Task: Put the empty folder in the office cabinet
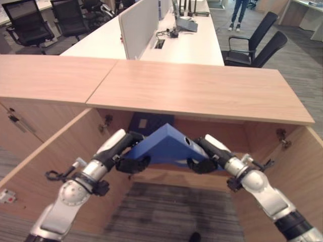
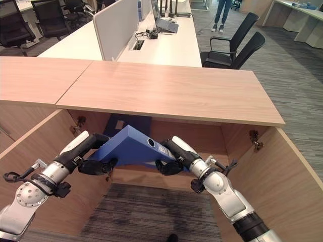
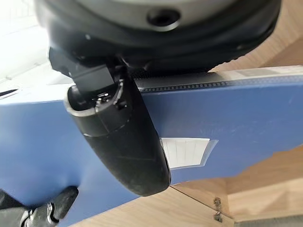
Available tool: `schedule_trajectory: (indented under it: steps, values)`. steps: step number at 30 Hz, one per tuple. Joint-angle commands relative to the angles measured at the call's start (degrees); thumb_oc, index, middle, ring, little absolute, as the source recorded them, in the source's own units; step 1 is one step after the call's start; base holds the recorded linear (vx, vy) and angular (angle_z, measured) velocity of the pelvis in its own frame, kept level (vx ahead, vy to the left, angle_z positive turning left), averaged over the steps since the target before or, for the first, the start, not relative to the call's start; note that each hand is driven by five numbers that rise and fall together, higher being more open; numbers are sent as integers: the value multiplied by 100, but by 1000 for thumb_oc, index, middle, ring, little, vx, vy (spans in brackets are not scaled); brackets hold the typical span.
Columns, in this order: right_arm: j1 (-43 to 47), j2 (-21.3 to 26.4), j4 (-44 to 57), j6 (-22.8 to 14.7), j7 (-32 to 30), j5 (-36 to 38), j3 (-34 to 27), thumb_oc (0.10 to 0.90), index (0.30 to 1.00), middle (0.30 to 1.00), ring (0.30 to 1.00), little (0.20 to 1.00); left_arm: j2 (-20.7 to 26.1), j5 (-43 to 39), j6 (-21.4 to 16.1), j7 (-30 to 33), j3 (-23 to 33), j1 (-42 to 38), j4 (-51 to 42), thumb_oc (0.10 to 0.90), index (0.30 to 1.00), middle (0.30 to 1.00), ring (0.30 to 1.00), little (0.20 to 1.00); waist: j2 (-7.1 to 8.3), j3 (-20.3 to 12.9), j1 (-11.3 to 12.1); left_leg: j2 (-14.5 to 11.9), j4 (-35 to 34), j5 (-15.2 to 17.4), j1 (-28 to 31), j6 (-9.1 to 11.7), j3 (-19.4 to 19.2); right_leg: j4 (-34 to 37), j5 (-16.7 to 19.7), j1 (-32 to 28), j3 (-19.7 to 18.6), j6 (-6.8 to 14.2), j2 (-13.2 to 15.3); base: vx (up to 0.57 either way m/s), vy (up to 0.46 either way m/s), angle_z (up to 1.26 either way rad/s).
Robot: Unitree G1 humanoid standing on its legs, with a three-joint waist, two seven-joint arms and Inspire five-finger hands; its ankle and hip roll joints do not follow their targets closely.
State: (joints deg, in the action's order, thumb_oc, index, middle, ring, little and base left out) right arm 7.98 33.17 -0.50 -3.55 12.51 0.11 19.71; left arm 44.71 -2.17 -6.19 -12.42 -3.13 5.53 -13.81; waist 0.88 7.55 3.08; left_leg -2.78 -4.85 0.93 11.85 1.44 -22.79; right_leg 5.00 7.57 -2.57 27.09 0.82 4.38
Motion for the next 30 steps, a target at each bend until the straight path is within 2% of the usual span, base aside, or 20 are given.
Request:
schedule_trajectory:
  steps: [1, 4, 5, 6, 7, 8, 9, 11, 13, 16, 18, 21, 24, 25, 26, 27, 28, 29, 30]
  values:
    - [113, -545, -25, -261, -163, 750, 137, 400, 300, 300, 300, 300, -141, -1655, -788, 26, -203, -859, -808, 800, 900, 900, 900, 900, 19, -340, -103, -69, -15, 143, -168, 245, 83, 0, -563, -705, 90, 623, 267, 0, 0, 0]
    - [-244, -976, -792, -147, -145, 1621, 24, 400, 300, 300, 300, 300, -392, -2396, -513, -205, -434, -667, -343, 800, 900, 900, 900, 900, -3, -310, -171, -78, -15, 130, -175, 246, 58, 0, -553, -681, 80, 602, 265, 3, -26, -2]
    - [-37, -1276, -1321, -30, -393, 1516, 237, 400, 300, 300, 300, 300, -783, -2711, -354, -106, -739, -471, 53, 800, 900, 900, 900, 900, 0, -310, -137, -80, -15, 119, -176, 243, 65, 0, -573, -682, 74, 576, 261, 14, -44, -2]
    - [-28, -1281, -1340, -40, -401, 1510, 248, 400, 300, 300, 300, 300, -787, -2713, -358, -106, -739, -472, 62, 800, 900, 900, 900, 900, -3, -314, -143, -81, -15, 120, -178, 244, 66, 0, -574, -681, 74, 576, 260, 21, -41, -3]
    - [90, -1528, -1627, -9, -316, 1994, 323, 400, 300, 300, 300, 300, -1008, -3023, -222, -168, -894, -457, 442, 800, 900, 900, 900, 900, -8, -313, -140, -86, -15, 112, -181, 247, 71, 0, -585, -683, 82, 559, 255, 10, -51, -2]
    - [-95, -1328, -1719, 90, -323, 2122, 82, 400, 300, 300, 300, 300, -1208, -3464, -15, -240, -810, -147, 820, 800, 900, 900, 900, 900, 0, -273, -144, -99, -15, 74, -205, 259, 76, 0, -585, -671, 74, 544, 236, 9, -51, -3]
    - [-113, -1317, -1699, 101, -322, 2122, 81, 400, 300, 300, 300, 300, -1211, -3470, -11, -245, -809, -137, 815, 800, 900, 900, 900, 900, -6, -282, -145, -100, -15, 73, -207, 260, 77, 0, -585, -670, 74, 543, 235, 0, -59, 2]
    - [-646, -1023, -1242, 244, -266, 2135, -220, 400, 300, 300, 300, 300, -1424, -3924, 233, -258, -651, 391, 1113, 800, 900, 900, 900, 900, 1, -257, -188, -121, -15, 39, -240, 279, 78, 0, -584, -640, 76, 526, 211, 9, -57, 4]
    - [-886, -930, -1371, 290, -229, 2247, -396, 400, 300, 300, 300, 300, -1809, -4176, 394, -148, -572, 682, 1959, 800, 900, 900, 900, 900, 9, -238, -209, -151, -15, -2, -298, 305, 119, 0, -642, -596, 104, 498, 170, 23, -103, 6]
    - [-886, -954, -1605, 304, -285, 2370, -485, 400, 300, 300, 300, 300, -2054, -4187, 442, -74, -494, 798, 2460, 800, 900, 900, 900, 900, 4, -226, -197, -184, -15, -46, -365, 332, 171, 0, -680, -548, 124, 472, 140, 8, -76, 5]
    - [-825, -1144, -1966, 341, -445, 2756, -597, 400, 300, 300, 300, 300, -2513, -4233, 569, 119, -434, 759, 3397, 800, 900, 900, 900, 900, 13, -196, -175, -229, -15, -108, -423, 361, 216, 0, -722, -503, 130, 424, 95, 8, -105, 16]
    - [-767, -1254, -2138, 362, -533, 2936, -653, 400, 300, 300, 300, 300, -2742, -4190, 608, 265, -380, 662, 3979, 800, 900, 900, 900, 900, 15, -179, -160, -266, -15, -137, -458, 389, 240, -11, -757, -479, 131, 390, 57, 16, -83, 9]
    - [-656, -1502, -2348, 397, -742, 3332, -735, 400, 300, 300, 300, 300, -3203, -4172, 694, 573, -121, 373, 5314, 800, 900, 900, 900, 900, 25, -112, -141, -420, 54, -212, -438, 468, 272, -150, -976, -440, 89, 242, -44, 30, -156, 0]
    - [-615, -1577, -2429, 385, -813, 3487, -766, 400, 300, 300, 300, 300, -3332, -4142, 678, 676, -11, 244, 5739, 800, 900, 900, 900, 900, 84, 6, -104, -555, 735, -68, -710, 523, 262, -236, -1095, -463, 118, 145, -30, 3, -172, -9]
    - [-615, -1587, -2443, 391, -833, 3527, -789, 400, 300, 300, 300, 300, -3361, -4130, 675, 699, 25, 213, 5853, 800, 900, 900, 900, 900, 95, 38, -95, -608, 901, -128, -795, 557, 234, -253, -1133, -483, 139, 122, -22, -20, -108, -12]
    - [-610, -1587, -2444, 391, -834, 3527, -790, 400, 300, 300, 300, 300, -3361, -4129, 673, 697, 27, 206, 5859, 800, 900, 900, 900, 900, 95, 38, -99, -614, 920, -122, -809, 560, 240, -255, -1137, -480, 142, 119, -25, 55, 1, 6]
    - [-672, -1686, -2518, 422, -847, 3771, -874, 400, 300, 300, 300, 300, -3448, -4037, 689, 746, 156, 136, 6281, 800, 900, 900, 900, 900, 86, 46, -84, -648, 922, -363, -1084, 579, 167, -268, -1245, -575, 260, 130, 54, 52, 19, 12]
    - [-672, -1686, -2518, 422, -847, 3773, -874, 400, 300, 300, 300, 300, -3447, -4036, 686, 743, 157, 132, 6288, 800, 900, 900, 900, 900, 88, 40, -89, -644, 922, -365, -1093, 577, 171, -270, -1246, -568, 264, 131, 57, 100, 42, 20]
    - [-715, -1729, -2529, 418, -847, 3964, -922, 400, 300, 300, 300, 300, -3472, -3970, 693, 783, 256, 110, 6514, 800, 900, 900, 900, 900, 82, 23, -66, -618, 819, -524, -1417, 602, 240, -263, -1269, -612, 291, 153, 104, 68, 36, 26]
